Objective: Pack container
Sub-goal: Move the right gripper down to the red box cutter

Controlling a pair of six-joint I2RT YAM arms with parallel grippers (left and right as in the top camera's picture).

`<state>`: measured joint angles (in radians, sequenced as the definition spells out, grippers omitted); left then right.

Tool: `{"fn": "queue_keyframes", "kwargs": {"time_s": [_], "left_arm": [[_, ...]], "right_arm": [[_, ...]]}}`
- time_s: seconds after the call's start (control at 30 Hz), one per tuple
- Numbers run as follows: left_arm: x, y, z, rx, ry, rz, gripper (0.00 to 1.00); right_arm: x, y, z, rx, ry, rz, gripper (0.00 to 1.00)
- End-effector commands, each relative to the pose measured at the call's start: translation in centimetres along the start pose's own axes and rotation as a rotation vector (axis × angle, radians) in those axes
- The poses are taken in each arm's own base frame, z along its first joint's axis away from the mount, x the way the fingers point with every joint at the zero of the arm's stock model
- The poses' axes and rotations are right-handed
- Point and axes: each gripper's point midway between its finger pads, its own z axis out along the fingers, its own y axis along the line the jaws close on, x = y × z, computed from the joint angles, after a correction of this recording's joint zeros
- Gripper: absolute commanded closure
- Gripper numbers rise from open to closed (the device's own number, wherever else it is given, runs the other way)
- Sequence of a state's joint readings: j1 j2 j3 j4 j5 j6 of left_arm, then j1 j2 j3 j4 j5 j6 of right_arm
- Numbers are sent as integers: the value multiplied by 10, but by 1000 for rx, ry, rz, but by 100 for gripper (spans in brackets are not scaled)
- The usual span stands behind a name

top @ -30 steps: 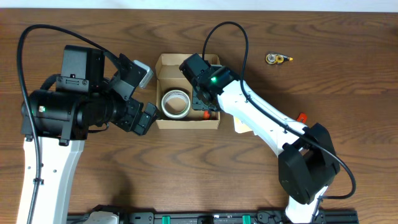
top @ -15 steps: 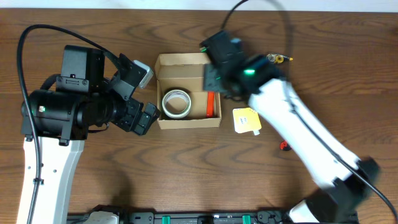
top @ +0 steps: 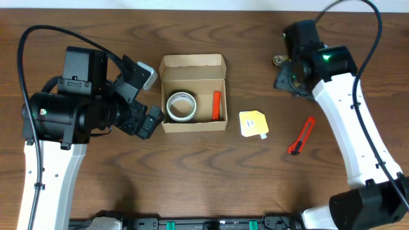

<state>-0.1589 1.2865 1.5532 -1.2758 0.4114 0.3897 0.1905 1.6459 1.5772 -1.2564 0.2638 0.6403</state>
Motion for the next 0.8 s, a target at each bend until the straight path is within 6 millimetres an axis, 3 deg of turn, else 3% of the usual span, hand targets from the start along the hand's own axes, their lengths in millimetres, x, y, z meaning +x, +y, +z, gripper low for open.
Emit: {"fn": "queue_keyframes", "kwargs": {"time_s": [0.0,0.13,0.3,0.6,0.77], "left_arm": [[-2,1,-4,-8,-10,9,5],[-2,1,-4,-8,-10,9,5],[-2,1,-4,-8,-10,9,5],[-2,0,-4,-8,-10,9,5],[-2,0,-4,-8,-10,9,5]], "right_arm": [[19,-19,31,30,112,60,27],[48,-45,68,77,219,148,28],[75,-69,98,134,284,226,28],[102,-87,131,163,308,274,27],[105,-90,148,145,277,287,29]]}}
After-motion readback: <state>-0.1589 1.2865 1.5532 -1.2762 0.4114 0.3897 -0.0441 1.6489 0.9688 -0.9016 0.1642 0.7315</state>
